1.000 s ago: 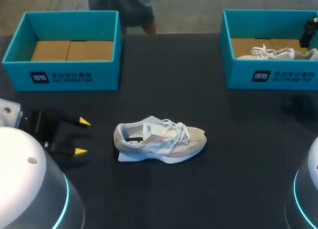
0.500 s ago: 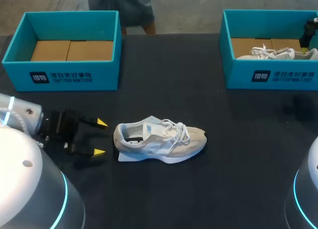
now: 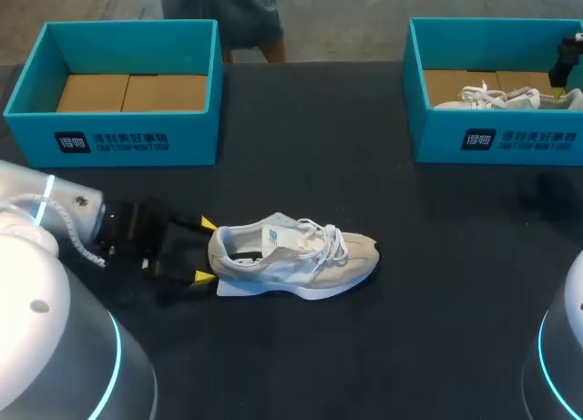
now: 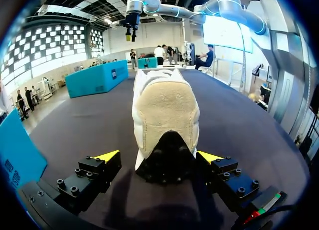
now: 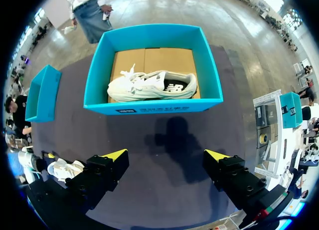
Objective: Take the shoe out of the shoebox, open the shoe tongue, remove and reinsert the insole, then place the shoe into the shoebox
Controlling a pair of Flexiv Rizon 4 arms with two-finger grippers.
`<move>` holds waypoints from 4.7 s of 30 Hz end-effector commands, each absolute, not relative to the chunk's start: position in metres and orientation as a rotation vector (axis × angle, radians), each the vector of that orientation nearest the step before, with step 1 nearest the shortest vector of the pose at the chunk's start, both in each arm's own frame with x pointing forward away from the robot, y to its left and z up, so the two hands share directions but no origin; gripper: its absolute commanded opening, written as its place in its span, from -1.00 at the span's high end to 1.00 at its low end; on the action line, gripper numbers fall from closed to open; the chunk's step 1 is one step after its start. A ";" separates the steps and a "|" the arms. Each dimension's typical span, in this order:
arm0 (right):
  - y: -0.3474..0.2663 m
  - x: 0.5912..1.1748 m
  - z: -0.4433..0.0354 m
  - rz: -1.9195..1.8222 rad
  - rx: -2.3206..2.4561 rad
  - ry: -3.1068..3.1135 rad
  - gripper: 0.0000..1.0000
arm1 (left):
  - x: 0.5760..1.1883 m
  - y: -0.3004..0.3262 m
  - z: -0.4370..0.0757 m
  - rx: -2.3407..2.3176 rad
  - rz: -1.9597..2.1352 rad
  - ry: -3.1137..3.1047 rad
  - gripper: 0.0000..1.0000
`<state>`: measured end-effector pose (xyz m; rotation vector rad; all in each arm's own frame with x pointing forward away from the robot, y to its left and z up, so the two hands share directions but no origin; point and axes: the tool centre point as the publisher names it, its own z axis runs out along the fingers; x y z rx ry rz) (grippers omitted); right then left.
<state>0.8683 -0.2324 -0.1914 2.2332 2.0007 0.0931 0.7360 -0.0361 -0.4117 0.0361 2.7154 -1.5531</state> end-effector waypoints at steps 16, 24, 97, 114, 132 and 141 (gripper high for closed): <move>-0.232 0.868 -0.192 0.094 2.233 1.999 -1.00 | 0.731 -0.066 -0.424 0.025 -1.632 2.745 -1.00; -0.232 0.868 -0.192 0.094 2.233 1.999 -1.00 | 0.732 -0.073 -0.425 0.031 -1.636 2.755 -1.00; -0.024 0.781 -0.211 0.020 2.344 1.823 -1.00 | 0.731 -0.073 -0.429 0.047 -1.621 2.782 1.00; 0.094 0.752 -0.240 -0.052 2.228 1.911 -1.00 | 0.731 -0.073 -0.429 0.047 -1.621 2.782 1.00; 0.180 0.729 -0.257 -0.051 2.127 2.060 -1.00 | 0.731 -0.073 -0.429 0.047 -1.621 2.782 1.00; 0.205 0.723 -0.266 -0.053 2.084 2.127 -1.00 | 0.731 -0.073 -0.429 0.047 -1.621 2.782 1.00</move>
